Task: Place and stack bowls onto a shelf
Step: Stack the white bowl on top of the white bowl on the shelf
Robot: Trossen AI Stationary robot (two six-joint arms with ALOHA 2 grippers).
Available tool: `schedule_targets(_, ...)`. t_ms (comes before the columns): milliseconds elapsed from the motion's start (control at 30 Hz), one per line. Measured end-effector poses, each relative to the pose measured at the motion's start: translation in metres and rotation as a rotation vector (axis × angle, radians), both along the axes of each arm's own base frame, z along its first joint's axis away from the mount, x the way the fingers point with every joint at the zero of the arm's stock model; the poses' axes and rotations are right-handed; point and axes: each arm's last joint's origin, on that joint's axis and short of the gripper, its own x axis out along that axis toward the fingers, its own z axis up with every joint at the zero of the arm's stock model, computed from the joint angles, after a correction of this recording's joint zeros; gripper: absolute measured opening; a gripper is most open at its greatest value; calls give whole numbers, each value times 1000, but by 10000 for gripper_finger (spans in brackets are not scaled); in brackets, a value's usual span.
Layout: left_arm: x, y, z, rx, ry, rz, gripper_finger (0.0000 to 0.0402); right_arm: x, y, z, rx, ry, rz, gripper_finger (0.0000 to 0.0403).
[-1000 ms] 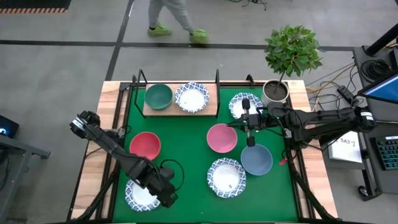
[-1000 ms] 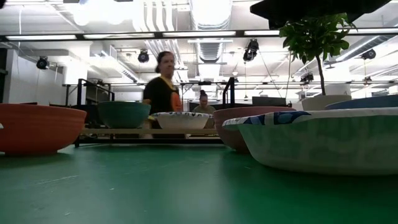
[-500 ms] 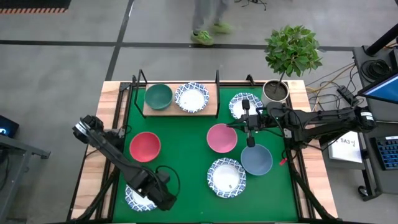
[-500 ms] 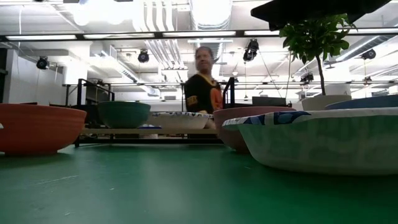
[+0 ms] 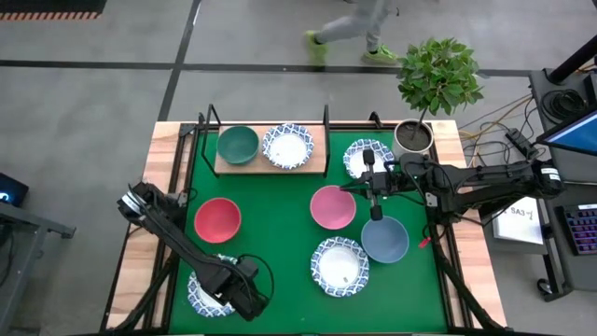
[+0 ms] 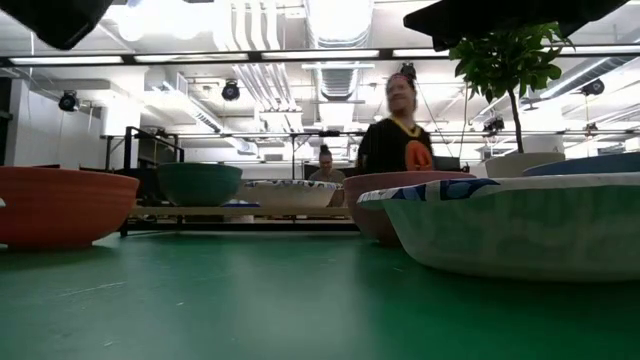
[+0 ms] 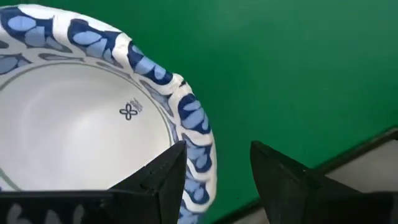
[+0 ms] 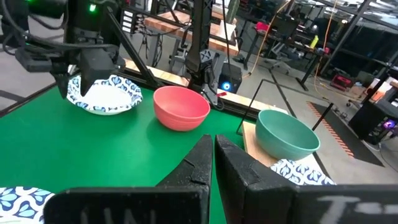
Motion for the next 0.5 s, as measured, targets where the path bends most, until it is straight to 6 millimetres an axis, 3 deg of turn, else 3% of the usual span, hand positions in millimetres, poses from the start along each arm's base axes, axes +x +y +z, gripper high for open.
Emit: schedule_targets(500,-5,-5,-29,122,16,4,157,-2,0,-9,97,98,-16,9)
